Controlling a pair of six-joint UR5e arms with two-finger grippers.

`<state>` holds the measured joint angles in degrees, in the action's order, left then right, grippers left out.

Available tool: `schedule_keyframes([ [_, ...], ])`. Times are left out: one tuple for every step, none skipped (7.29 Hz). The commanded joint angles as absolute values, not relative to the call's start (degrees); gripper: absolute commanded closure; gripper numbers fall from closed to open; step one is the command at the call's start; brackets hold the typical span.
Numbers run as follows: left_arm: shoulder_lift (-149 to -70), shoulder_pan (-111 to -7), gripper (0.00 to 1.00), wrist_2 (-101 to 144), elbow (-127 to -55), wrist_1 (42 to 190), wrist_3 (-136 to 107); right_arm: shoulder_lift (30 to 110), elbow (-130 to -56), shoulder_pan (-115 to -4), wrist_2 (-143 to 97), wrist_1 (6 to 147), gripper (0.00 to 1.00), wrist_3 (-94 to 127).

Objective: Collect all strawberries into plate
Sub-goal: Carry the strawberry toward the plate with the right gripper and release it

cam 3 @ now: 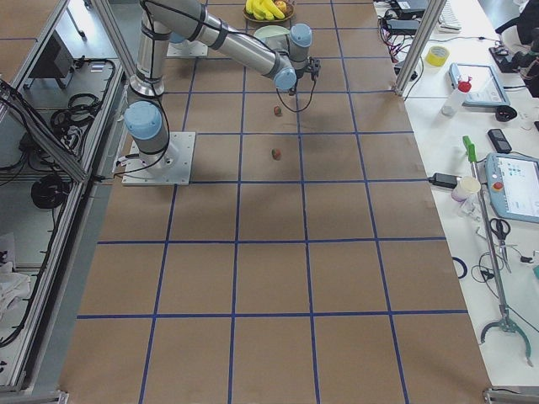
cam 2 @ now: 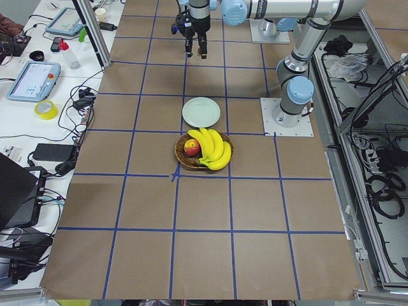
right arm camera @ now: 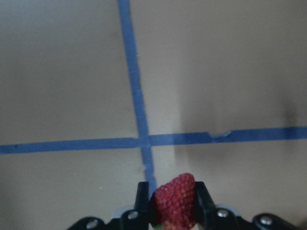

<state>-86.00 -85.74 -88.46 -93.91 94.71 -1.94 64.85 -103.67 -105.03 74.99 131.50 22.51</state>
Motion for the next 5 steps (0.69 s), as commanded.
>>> schedule_keyframes([
  [-86.0,-85.7,0.00,-88.5,-94.0,94.7,-1.9,62.7,-102.8,-112.0,72.6,135.5,1.00,33.3],
  [-86.0,-85.7,0.00,-88.5,-94.1,94.8,-1.9,60.1,-100.9,-114.8,72.5,136.0,0.96,36.9],
  [-86.0,-85.8,0.00,-88.3,-94.7,94.5,-2.6,59.3,-99.4,-117.0,72.5,135.9,0.94,39.4],
  [-86.0,-85.5,0.00,-88.4,-94.7,94.5,-2.5,58.5,-99.3,-118.6,73.2,135.9,0.94,40.8],
  [-86.0,-85.7,0.00,-88.3,-94.7,94.4,-2.5,58.1,-99.4,-118.8,73.7,135.9,0.70,40.7],
])
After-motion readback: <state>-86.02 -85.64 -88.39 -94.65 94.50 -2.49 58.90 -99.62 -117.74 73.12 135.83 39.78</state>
